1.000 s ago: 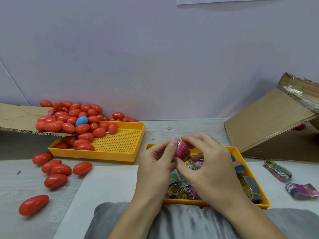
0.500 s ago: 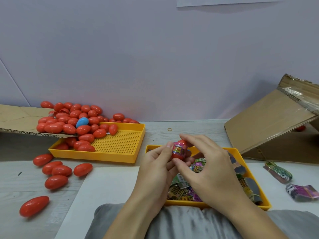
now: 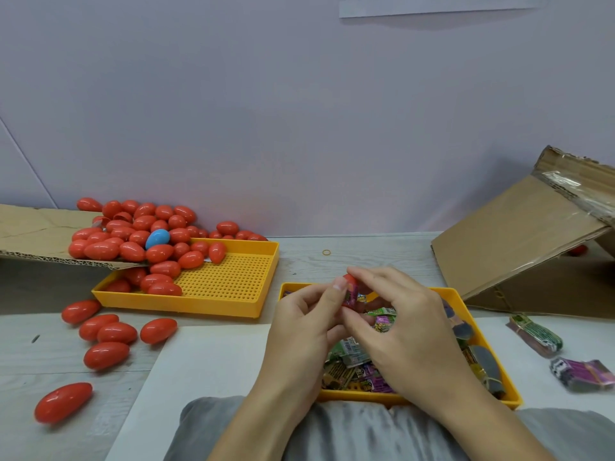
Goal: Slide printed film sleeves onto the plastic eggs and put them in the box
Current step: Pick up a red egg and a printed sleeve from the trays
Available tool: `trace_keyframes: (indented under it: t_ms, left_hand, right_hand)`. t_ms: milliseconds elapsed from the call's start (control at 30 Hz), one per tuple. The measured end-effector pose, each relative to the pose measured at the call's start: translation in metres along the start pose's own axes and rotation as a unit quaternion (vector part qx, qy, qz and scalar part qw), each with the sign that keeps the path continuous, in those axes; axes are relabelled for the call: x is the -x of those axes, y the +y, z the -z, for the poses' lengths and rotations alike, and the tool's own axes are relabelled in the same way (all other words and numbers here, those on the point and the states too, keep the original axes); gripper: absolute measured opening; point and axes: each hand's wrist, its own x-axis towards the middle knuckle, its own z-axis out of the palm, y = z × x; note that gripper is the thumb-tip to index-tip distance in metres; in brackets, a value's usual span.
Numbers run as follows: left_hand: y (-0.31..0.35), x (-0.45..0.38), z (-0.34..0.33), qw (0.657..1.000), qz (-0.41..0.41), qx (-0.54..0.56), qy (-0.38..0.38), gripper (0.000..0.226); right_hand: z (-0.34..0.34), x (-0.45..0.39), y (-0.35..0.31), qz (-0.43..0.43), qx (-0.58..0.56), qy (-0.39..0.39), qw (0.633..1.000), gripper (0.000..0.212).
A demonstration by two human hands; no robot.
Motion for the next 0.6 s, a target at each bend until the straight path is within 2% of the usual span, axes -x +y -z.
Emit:
trace_keyframes:
  t_ms: [167, 233, 367, 500, 600]
  left_hand:
    - [0.001, 0.000, -0.001, 1.000, 0.006, 0.016, -0.001, 0.027]
    - [0.002, 0.000, -0.002, 0.999, 0.011, 0.032, 0.009, 0.025]
    - [0.000, -0.002, 0.000, 0.999, -0.008, 0.027, 0.044, 0.010]
    - [-0.002, -0.001, -0.001, 0.998, -0.033, 0.004, 0.056, 0.013]
    - [0.000, -0.001, -0.003, 0.997, -0.035, 0.002, 0.062, 0.018]
  right_hand:
    - [0.000, 0.000, 0.001, -0.004, -0.003, -0.005, 1.000, 0.040]
    - [-0.002, 0.000, 0.004, -0.035, -0.051, 0.000, 0.998, 0.040]
    - [-0.001, -0.003, 0.012, -0.151, -0.245, -0.039, 0.957, 0.040]
    - [-0.003, -0.003, 0.015, -0.180, -0.331, -0.091, 0.922, 0.039]
    - [-0.005, -0.003, 0.016, -0.196, -0.362, -0.102, 0.905, 0.039]
